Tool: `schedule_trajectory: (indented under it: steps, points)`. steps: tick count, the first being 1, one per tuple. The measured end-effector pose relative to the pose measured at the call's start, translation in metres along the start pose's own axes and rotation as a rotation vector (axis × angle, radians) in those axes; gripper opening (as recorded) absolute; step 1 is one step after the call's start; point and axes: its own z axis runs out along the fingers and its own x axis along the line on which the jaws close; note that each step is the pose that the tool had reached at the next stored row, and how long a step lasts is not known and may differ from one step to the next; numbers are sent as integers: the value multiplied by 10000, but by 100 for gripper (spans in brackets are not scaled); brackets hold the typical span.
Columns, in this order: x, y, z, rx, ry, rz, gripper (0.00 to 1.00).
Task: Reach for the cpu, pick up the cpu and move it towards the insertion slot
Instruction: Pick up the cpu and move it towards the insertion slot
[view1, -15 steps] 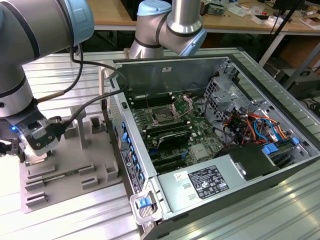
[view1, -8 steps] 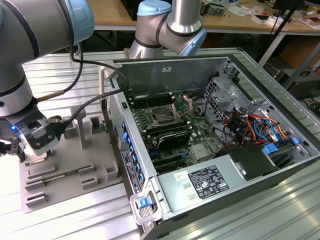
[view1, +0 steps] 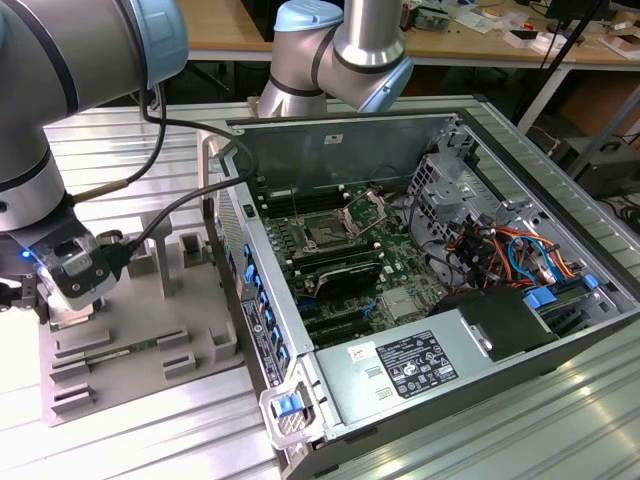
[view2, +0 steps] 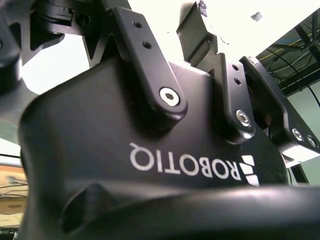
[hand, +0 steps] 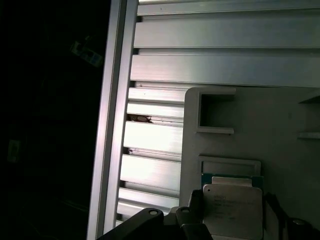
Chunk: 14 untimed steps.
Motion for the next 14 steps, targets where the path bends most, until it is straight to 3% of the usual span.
schedule_trajectory:
  steps: [14]
  points:
    - [0, 1, -38, -1, 0, 0, 55]
